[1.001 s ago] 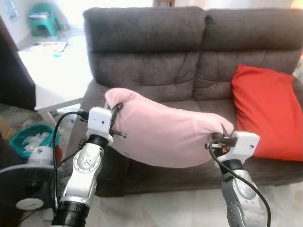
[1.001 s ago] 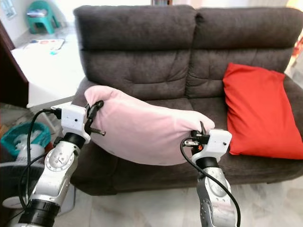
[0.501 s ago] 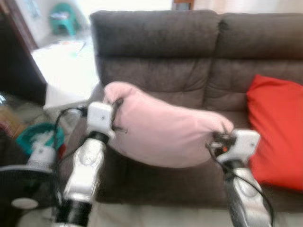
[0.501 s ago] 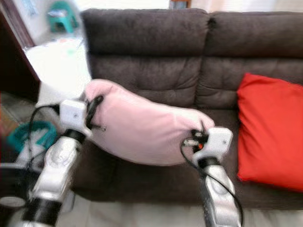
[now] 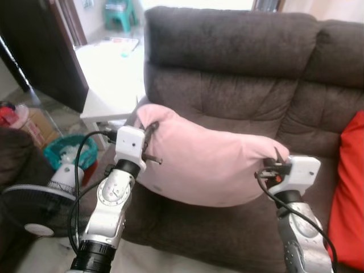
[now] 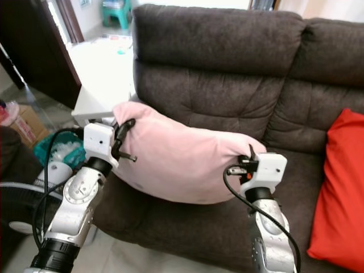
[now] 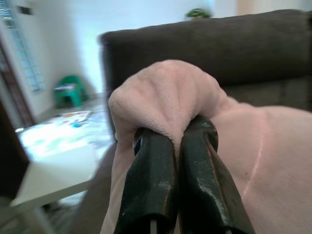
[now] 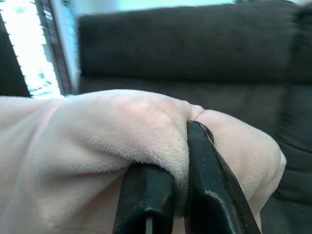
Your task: Move the pillow to the sofa from floor
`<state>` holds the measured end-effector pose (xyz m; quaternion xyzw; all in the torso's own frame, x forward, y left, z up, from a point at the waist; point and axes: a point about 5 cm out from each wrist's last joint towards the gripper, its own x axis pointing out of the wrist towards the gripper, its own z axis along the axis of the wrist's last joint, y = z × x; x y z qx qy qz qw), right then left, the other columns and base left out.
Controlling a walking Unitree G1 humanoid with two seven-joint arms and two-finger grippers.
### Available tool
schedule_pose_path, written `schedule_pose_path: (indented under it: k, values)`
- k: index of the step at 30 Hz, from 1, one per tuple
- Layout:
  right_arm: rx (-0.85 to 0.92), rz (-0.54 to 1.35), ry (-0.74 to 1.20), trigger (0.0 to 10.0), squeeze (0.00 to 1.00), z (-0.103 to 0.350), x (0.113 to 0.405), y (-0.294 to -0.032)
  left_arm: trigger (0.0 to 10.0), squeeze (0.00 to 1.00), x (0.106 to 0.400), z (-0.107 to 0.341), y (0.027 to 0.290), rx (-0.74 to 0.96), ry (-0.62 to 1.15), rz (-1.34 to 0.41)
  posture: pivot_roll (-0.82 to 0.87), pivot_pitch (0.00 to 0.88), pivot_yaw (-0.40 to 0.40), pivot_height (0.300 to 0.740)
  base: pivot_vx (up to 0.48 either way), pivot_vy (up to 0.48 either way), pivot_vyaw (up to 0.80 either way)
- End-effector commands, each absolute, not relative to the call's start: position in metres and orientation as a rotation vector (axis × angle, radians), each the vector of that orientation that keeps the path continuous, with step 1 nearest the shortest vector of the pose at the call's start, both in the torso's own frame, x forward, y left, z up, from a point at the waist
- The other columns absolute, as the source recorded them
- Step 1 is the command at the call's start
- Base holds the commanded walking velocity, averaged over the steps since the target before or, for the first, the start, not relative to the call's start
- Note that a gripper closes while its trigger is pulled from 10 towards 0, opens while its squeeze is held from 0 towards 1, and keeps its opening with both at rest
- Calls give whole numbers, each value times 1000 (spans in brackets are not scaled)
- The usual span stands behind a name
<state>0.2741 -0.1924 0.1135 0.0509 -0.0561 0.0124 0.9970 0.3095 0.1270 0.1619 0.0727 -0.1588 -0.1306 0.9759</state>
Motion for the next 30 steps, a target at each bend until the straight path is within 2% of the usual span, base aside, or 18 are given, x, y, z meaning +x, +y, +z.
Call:
schedule_pose_path:
  k: [1, 15, 30]
  values:
    - [106, 72, -167, 10000, 0, 125, 277, -182, 10000, 0, 309, 175, 129, 146, -384, -253, 42, 14, -12, 740, 0, 0, 794]
    - [114, 55, -138, 10000, 0, 119, 278, -182, 10000, 0, 308, 173, 128, 153, -376, -263, 44, 18, -14, 740, 0, 0, 49]
    - [82, 58, -118, 10000, 0, 116, 279, -181, 10000, 0, 308, 172, 128, 153, -370, -264, 45, 26, -17, 740, 259, 0, 0]
